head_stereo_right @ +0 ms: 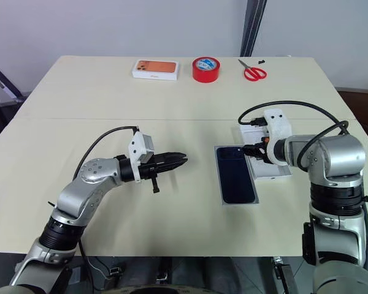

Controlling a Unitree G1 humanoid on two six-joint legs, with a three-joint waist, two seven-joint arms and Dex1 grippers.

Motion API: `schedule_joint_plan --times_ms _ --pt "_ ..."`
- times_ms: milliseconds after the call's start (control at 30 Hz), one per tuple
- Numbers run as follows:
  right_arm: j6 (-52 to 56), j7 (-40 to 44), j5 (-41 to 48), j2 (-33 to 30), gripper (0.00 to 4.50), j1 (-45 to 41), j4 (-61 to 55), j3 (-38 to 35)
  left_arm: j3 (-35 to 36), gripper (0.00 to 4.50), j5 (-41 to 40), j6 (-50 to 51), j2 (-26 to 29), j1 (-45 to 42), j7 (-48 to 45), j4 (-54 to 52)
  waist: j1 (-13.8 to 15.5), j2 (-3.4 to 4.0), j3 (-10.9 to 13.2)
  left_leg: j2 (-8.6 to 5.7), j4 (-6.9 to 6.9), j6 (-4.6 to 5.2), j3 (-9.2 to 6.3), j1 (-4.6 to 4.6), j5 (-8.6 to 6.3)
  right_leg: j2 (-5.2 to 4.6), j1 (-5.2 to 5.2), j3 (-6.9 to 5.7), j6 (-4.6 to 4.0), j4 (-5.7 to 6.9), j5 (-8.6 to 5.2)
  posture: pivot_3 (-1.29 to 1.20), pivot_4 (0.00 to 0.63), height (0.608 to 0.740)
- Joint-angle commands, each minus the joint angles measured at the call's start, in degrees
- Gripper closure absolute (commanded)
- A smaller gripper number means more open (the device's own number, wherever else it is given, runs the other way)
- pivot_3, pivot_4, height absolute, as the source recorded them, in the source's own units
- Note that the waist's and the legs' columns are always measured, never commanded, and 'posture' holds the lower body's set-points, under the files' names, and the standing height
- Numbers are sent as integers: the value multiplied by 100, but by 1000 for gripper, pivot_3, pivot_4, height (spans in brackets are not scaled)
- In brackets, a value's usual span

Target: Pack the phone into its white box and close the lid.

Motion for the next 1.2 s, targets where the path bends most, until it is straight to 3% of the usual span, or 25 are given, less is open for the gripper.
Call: schedule_joint_plan --times_ms 33,333,633,733,867,900,1200 --pt "37 -283 9 180 1419 -263 294 -339 -32 3993 -47 -4 -57 -136 8 -33 -6 0 0 0 0 0 1 0 0 0 0 0 0 0 0 0 150 725" --pt "-193 -617 -452 692 1419 -865 1293 -323 -64 3993 -75 56 -109 -181 37 -27 -9 1 0 3 0 0 2 0 1 6 -1 0 0 3 0 0 150 725" --pt "-790 -606 -764 796 1419 -1129 2163 -83 -47 3993 -76 135 -144 -131 122 -108 -8 2 1 3 0 0 3 0 1 7 -1 0 0 2 0 0 150 725" --pt "-870 -578 -816 798 2210 -1130 2249 -13 -47 3993 -75 149 -147 -114 149 -132 -8 2 1 4 0 0 3 0 1 8 -1 0 0 3 0 0 150 725" --pt "-847 -511 -811 756 4134 -1125 2189 42 -38 3993 -104 170 -153 -95 192 -152 -1 2 1 4 0 0 3 0 0 8 -1 0 0 2 0 0 150 725" --pt "-840 -499 -812 745 4430 -1122 2174 45 -44 3993 -103 169 -155 -92 195 -151 -1 2 1 4 0 0 3 0 0 8 -1 0 1 2 0 0 150 725" --pt "-589 -340 -683 466 4430 -1320 1748 -263 111 3993 -65 124 -110 -103 270 -46 1 5 3 5 0 0 3 0 0 8 -1 0 1 2 0 0 150 725"
